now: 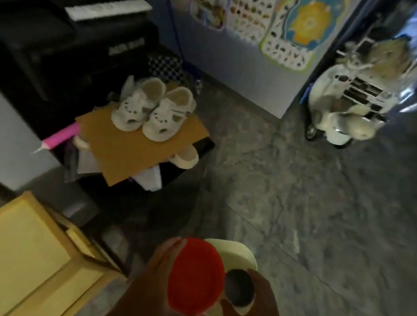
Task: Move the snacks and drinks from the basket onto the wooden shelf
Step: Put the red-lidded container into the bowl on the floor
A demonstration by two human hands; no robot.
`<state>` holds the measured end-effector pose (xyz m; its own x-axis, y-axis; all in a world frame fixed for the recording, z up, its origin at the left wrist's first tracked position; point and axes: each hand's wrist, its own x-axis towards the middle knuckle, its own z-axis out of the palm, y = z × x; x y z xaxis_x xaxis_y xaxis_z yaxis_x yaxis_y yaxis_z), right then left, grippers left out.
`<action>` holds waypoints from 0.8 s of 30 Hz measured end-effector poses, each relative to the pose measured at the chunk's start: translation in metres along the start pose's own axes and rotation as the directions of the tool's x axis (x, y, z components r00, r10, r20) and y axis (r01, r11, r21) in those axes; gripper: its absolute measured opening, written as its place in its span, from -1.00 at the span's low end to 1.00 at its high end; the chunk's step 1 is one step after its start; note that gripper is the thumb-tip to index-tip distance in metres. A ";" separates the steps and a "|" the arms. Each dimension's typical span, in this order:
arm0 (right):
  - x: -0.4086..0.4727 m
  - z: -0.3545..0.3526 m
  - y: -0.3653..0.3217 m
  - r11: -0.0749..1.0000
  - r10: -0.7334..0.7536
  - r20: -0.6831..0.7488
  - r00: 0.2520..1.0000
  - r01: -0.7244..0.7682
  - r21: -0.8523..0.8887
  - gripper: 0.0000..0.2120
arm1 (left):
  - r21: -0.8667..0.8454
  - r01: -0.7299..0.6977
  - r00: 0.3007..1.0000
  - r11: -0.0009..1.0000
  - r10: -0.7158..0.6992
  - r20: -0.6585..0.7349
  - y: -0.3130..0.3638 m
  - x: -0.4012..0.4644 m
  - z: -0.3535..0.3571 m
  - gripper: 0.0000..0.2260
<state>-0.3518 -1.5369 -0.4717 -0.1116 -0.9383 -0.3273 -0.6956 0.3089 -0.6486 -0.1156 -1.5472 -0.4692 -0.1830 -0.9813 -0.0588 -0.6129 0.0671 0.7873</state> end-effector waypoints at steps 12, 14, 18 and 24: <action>0.137 0.086 0.180 0.992 0.023 -0.056 0.998 -0.030 -0.123 -0.20 | 0.121 0.127 0.983 0.984 -0.141 0.116 -0.120 0.091 0.194 0.17; 0.148 0.101 0.200 0.981 -0.010 -0.026 1.000 0.005 -0.194 -0.22 | 0.151 0.139 0.979 0.979 -0.160 0.131 -0.138 0.092 0.214 0.16; 0.158 0.114 0.223 0.962 -0.035 0.014 0.999 0.037 -0.270 -0.18 | 0.301 0.091 0.979 0.949 -0.140 0.145 -0.161 0.094 0.239 0.14; 0.161 0.101 0.212 0.948 -0.089 0.049 0.995 0.100 -0.302 -0.30 | 0.401 0.070 0.974 0.913 -0.150 0.170 -0.149 0.105 0.237 0.03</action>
<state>-0.4457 -1.6071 -0.7315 -0.0144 -0.9535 -0.3010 -0.8851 0.1522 -0.4397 -0.2252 -1.6178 -0.7383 -0.2175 -0.9351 -0.2798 -0.8809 0.0645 0.4690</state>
